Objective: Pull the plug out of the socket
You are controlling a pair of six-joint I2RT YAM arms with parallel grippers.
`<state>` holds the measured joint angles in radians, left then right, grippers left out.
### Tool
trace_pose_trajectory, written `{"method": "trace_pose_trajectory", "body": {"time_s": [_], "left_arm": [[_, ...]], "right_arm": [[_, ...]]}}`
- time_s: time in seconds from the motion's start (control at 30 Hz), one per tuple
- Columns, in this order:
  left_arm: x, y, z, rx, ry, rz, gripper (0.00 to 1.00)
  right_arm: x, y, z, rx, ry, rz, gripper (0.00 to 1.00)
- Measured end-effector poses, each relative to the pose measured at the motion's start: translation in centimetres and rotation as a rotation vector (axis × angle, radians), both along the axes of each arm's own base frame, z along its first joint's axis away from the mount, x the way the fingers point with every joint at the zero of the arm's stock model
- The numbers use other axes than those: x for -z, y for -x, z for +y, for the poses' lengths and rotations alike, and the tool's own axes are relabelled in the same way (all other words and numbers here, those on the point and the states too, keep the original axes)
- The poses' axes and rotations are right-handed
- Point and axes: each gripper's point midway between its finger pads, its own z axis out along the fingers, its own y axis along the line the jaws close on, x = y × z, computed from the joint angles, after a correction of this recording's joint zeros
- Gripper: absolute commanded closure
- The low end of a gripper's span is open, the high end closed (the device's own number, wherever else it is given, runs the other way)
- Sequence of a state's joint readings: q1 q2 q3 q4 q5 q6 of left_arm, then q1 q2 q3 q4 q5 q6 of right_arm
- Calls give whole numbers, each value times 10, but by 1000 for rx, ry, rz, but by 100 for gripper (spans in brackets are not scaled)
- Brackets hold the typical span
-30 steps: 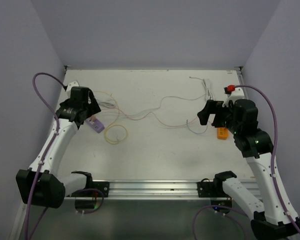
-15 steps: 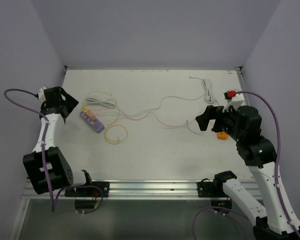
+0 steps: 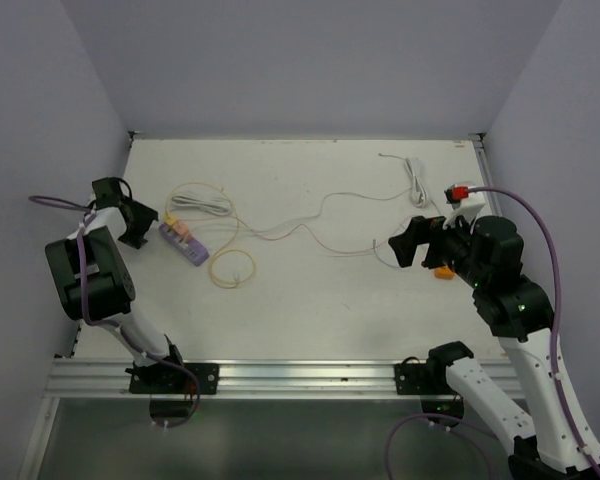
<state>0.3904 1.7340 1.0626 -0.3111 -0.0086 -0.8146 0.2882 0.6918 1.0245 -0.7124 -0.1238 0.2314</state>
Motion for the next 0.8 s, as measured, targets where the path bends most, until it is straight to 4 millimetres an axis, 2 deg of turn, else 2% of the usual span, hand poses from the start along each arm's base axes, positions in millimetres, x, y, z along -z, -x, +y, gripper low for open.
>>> {"method": "trace_pose_trajectory", "body": {"time_s": [0.3, 0.43, 0.57, 0.67, 0.8], "left_arm": [[12, -11, -14, -19, 99, 2, 40], [19, -14, -28, -16, 129, 12, 45], [20, -16, -47, -3, 158, -7, 49], [21, -9, -65, -6, 187, -24, 52], [20, 3, -106, 17, 243, -48, 52]], "right_arm": [[0, 0, 0, -3, 6, -4, 1], [-1, 1, 0, -4, 6, -9, 1], [-2, 2, -1, -5, 6, -16, 1], [-2, 2, -1, -7, 5, -17, 1], [-2, 3, 2, -24, -1, -13, 1]]}}
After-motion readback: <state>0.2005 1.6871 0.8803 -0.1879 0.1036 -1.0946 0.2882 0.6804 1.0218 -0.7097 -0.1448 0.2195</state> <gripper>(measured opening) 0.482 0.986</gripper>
